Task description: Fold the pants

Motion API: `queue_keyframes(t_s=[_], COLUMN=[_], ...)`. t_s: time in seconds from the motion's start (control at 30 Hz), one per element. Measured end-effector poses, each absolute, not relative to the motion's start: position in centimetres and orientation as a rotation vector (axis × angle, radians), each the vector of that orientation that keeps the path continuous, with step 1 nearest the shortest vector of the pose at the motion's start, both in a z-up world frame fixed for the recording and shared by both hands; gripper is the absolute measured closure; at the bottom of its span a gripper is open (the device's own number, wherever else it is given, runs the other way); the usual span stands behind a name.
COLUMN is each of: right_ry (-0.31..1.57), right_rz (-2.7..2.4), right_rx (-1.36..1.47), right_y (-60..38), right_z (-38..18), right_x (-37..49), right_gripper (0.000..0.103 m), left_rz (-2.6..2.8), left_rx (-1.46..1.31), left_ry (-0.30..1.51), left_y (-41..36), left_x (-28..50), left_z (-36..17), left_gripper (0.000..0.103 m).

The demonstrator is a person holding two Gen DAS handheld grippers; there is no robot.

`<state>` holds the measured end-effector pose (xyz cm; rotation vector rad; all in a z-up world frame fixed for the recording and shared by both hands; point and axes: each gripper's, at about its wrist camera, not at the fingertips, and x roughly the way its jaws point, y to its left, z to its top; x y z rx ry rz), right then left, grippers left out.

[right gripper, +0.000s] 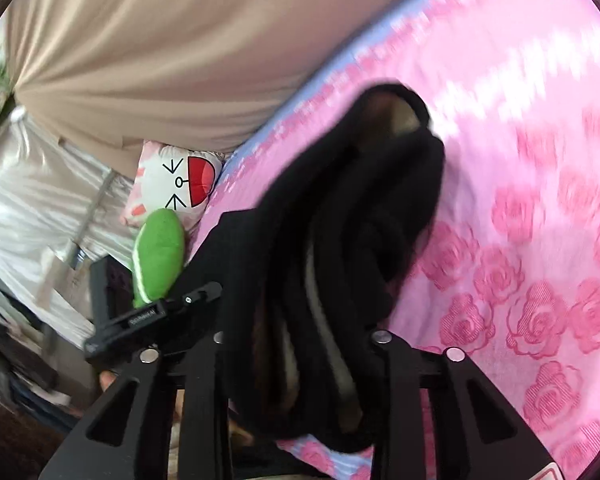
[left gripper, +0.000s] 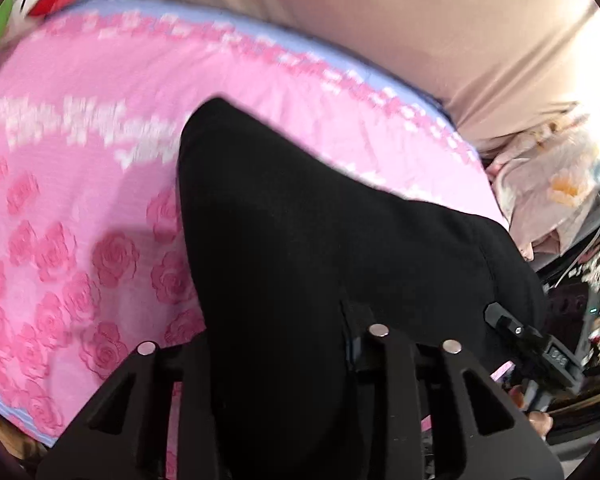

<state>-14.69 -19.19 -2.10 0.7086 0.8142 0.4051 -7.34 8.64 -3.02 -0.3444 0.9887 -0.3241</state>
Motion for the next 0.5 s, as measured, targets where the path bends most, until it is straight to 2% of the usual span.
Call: queue_keyframes(t_s=[0.5], right_ry=[0.500], right_rz=[0.422], right_rx=[0.497], right_y=[-18.0], right_z=[11.2], right_x=[-16.2], right_gripper=[0.076], left_rz=[-0.378], left_rx=[-0.186], left_ry=[0.638], left_y=[6.5], left_x=[-9.0], left_z=[10.4], left_gripper=[0.076])
